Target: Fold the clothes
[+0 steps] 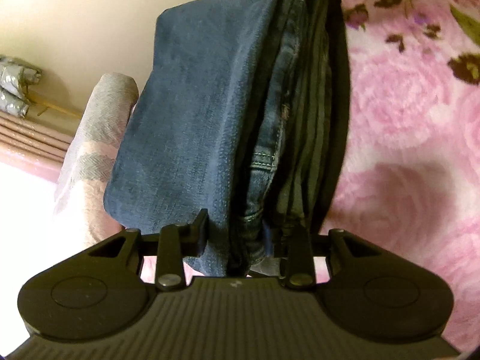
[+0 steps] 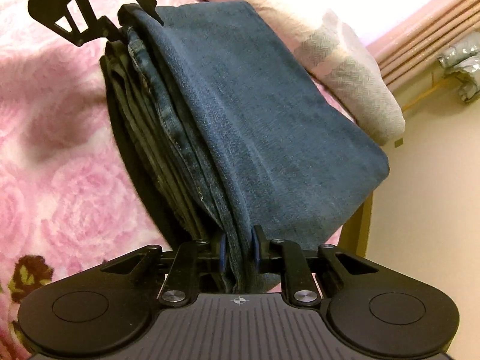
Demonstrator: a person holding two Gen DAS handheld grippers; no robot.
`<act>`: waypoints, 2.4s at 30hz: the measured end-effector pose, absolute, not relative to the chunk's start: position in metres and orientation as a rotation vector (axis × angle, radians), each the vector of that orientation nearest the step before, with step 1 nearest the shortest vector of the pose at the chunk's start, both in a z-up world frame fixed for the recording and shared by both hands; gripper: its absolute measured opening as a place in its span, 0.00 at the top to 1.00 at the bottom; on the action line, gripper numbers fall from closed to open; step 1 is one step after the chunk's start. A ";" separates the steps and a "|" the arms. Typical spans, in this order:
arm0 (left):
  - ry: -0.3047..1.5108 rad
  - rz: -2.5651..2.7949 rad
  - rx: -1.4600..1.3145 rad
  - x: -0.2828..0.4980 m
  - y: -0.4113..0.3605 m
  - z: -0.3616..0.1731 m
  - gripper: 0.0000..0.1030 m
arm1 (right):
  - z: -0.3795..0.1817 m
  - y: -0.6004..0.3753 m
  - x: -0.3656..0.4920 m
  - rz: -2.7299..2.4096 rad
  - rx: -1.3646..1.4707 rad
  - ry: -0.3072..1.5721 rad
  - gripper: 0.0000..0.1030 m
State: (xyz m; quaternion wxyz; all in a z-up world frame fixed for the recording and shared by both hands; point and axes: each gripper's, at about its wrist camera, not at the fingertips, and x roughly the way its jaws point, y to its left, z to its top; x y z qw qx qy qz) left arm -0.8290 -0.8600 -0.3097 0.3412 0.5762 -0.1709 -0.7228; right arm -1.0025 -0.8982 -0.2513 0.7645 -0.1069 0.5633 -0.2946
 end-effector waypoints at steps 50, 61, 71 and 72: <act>0.977 -1.508 0.771 -0.783 -0.885 -0.189 0.09 | -0.186 -0.905 -1.070 -0.938 0.977 0.796 0.13; 0.902 -1.468 0.771 -0.790 -0.838 -0.163 0.09 | -0.157 -0.882 -1.072 -1.017 1.009 0.738 0.13; 0.898 -1.512 0.736 -0.792 -0.789 -0.136 0.09 | -0.111 -0.821 -1.033 -1.072 0.889 0.704 0.13; 0.890 -1.522 0.730 -0.792 -0.783 -0.133 0.09 | -0.107 -0.814 -1.030 -1.078 0.874 0.704 0.13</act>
